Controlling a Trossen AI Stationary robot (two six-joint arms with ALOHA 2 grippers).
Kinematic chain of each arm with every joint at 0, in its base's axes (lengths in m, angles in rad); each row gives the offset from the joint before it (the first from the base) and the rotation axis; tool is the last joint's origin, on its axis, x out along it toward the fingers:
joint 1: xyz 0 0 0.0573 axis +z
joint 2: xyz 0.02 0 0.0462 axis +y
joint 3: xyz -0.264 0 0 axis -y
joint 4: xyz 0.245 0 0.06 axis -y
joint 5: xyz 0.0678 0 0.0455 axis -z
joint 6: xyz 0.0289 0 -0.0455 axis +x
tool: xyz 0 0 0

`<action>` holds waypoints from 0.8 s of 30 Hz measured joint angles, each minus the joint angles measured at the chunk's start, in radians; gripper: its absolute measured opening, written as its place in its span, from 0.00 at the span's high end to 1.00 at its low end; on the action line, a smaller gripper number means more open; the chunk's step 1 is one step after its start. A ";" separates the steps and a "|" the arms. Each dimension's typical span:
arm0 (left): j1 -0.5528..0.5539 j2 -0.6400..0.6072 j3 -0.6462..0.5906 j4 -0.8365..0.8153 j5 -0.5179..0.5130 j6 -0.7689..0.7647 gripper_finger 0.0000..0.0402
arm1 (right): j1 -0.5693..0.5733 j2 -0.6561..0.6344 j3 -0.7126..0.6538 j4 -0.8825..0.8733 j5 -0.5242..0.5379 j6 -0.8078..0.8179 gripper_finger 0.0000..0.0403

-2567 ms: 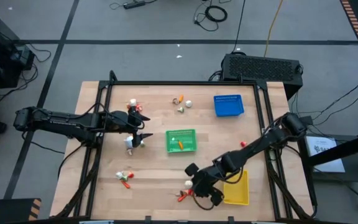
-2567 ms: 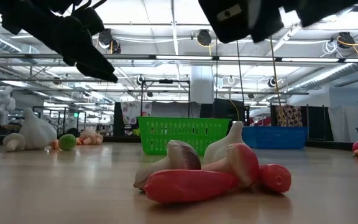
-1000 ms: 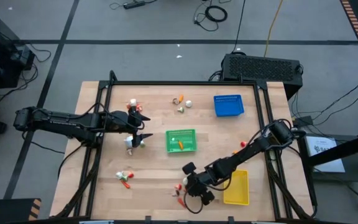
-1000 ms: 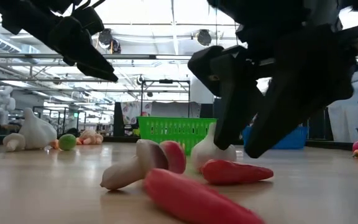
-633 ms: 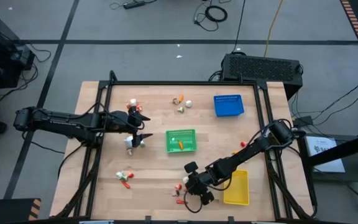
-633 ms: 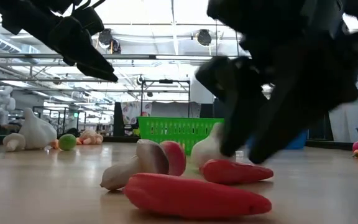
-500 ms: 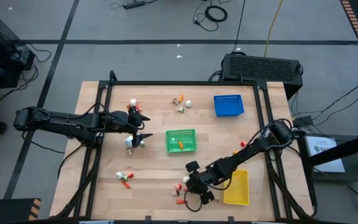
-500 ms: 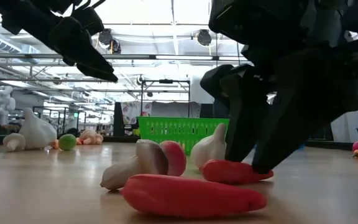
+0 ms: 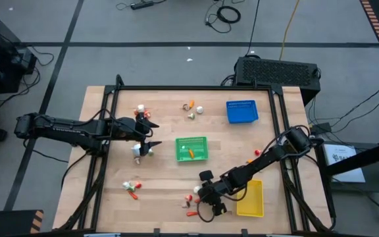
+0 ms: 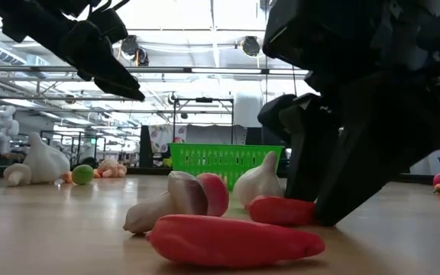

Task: Sort produce into baskets
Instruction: Put the orange chili pepper into the green bin

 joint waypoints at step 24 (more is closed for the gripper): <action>0.000 0.000 0.000 0.003 0.000 0.054 0.09 | -0.017 -0.055 0.084 -0.049 -0.006 -0.126 0.99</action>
